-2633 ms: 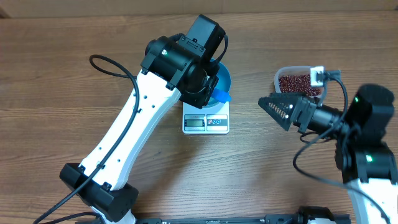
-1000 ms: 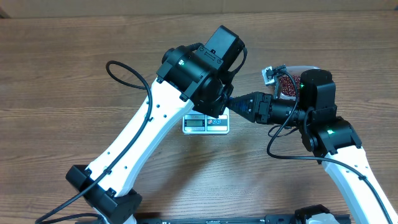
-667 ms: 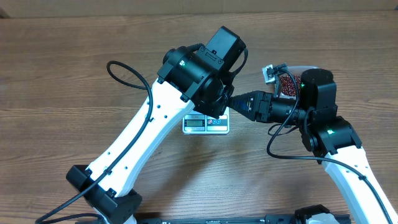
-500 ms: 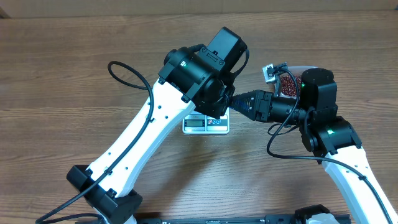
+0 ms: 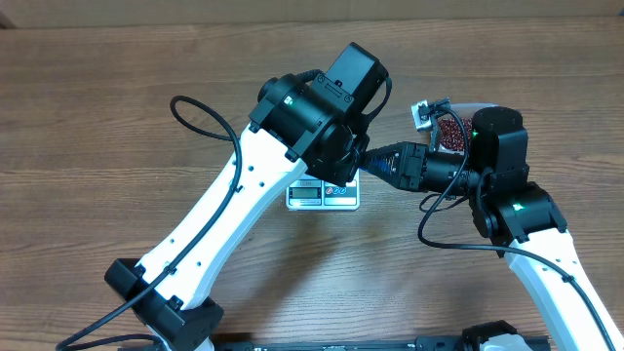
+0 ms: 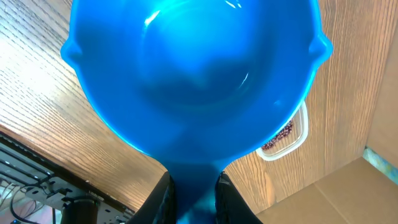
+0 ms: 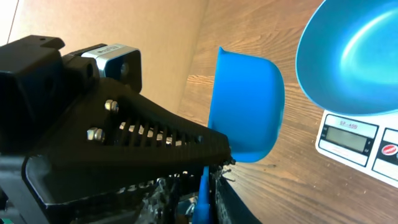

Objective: Scoop item into bowl and weigh 150g on scale
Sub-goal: 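Grasp the scoop handle with the right gripper from the left gripper, then release the left gripper and move the scoop right toward the beans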

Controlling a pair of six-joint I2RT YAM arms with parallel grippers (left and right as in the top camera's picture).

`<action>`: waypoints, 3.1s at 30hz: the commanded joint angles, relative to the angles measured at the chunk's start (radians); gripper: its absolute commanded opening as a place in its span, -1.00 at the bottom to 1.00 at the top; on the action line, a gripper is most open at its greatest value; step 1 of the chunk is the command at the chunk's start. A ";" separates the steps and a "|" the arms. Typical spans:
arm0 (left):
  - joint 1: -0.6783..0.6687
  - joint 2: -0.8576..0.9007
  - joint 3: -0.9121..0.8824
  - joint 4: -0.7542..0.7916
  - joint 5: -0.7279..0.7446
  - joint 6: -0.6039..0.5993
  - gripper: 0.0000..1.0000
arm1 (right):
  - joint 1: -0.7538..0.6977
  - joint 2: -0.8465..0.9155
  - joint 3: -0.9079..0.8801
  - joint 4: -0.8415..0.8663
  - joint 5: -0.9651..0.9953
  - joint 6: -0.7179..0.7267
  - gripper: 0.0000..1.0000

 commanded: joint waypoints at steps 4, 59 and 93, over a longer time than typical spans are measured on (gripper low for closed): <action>-0.010 -0.003 0.021 -0.001 0.011 -0.013 -0.91 | 0.006 -0.002 0.024 -0.002 0.008 -0.003 -0.77; 0.200 -0.151 0.027 0.021 0.010 0.780 0.99 | -0.137 -0.007 0.032 -0.142 0.233 -0.032 -0.93; 0.214 -0.154 0.027 0.014 -0.039 1.527 0.99 | -0.251 0.138 0.445 -0.674 1.205 -0.310 -0.92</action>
